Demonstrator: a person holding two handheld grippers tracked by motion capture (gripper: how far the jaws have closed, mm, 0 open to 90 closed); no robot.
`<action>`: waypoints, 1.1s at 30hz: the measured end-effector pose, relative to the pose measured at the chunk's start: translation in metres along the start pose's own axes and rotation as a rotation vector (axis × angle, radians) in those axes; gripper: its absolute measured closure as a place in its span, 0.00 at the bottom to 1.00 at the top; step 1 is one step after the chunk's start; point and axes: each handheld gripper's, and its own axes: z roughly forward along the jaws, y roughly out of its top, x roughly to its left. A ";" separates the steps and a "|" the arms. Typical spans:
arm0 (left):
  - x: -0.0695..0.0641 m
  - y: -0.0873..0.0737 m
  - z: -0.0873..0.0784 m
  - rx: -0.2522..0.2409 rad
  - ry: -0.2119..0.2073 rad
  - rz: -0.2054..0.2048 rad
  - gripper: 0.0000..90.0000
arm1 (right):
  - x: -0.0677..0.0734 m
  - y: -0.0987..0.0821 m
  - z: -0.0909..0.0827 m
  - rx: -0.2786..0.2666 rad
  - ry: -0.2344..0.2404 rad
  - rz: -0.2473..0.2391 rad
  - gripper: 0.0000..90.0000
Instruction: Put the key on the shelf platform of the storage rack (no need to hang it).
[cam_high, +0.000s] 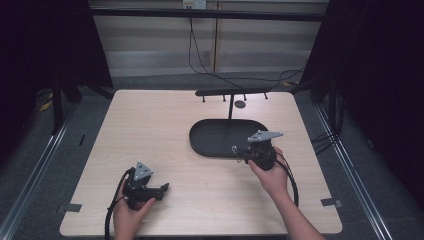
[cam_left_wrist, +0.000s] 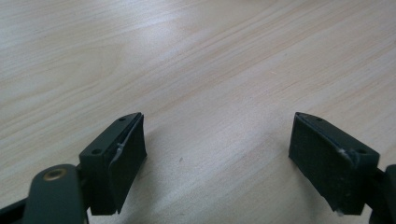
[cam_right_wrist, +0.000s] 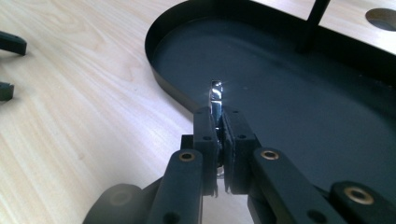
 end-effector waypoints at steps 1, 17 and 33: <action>0.000 0.000 0.000 0.000 0.001 0.000 0.21 | 0.000 0.001 0.001 0.002 -0.009 -0.001 0.96; 0.000 0.000 0.000 0.000 0.000 0.000 0.20 | -0.003 0.019 0.005 -0.030 -0.015 0.017 0.96; 0.000 0.000 0.000 0.000 0.000 0.000 0.20 | -0.010 0.029 0.015 -0.024 -0.050 0.030 0.95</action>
